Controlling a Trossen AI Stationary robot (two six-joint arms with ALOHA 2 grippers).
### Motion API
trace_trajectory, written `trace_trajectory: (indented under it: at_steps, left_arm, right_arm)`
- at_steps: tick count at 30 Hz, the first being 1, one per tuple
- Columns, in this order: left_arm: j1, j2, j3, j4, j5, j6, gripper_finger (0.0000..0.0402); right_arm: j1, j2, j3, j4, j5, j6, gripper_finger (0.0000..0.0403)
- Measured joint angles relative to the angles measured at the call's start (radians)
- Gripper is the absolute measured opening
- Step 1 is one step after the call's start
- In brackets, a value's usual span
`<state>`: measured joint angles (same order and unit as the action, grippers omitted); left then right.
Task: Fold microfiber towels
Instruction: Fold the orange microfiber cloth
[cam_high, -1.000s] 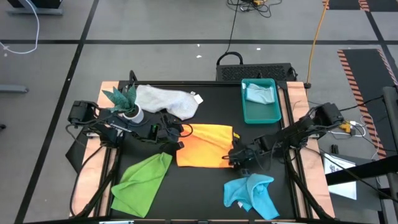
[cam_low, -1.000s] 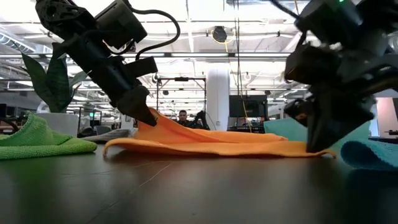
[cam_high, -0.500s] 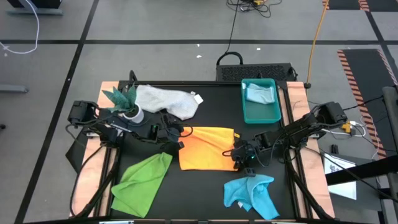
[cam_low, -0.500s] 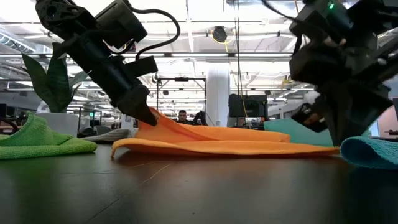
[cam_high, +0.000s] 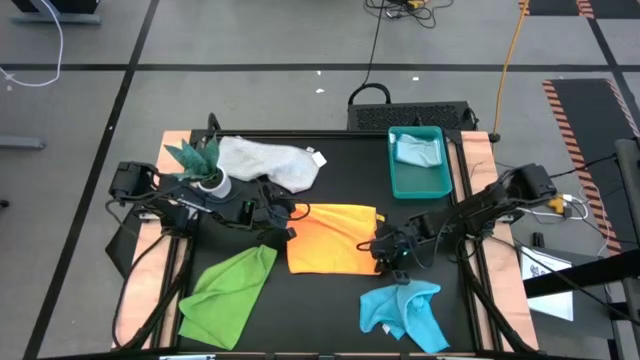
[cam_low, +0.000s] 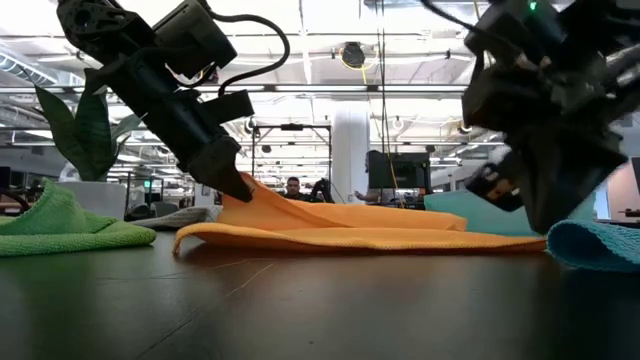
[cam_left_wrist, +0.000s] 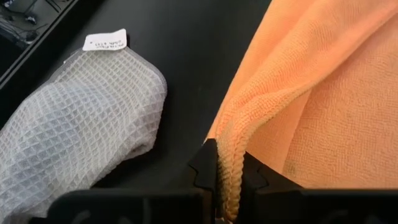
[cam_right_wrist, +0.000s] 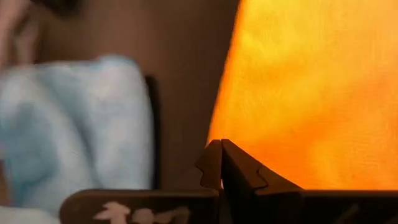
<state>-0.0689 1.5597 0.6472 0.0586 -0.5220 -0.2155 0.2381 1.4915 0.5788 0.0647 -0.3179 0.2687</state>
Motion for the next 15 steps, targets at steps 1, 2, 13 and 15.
trace_trajectory:
  at_steps: [1,2,13,15]
  left_arm:
    - [0.000,0.000,0.000,0.000,0.000,-0.002,0.0026]
    - [0.000,0.000,0.000,-0.001,0.000,-0.004,0.0026]
    - [0.000,0.000,0.000,-0.003,0.008,-0.003,0.0026]
    - [0.000,0.000,0.000,-0.002,0.008,0.000,0.0026]
  right_arm:
    - [0.000,0.018,-0.001,0.015,0.000,-0.002,0.0000]
    - [-0.001,0.035,0.000,0.038,0.001,-0.010,0.0000]
    - [-0.006,0.043,0.002,0.032,0.055,-0.097,0.0000]
    - [-0.004,0.021,0.001,0.013,0.055,-0.071,0.0000]
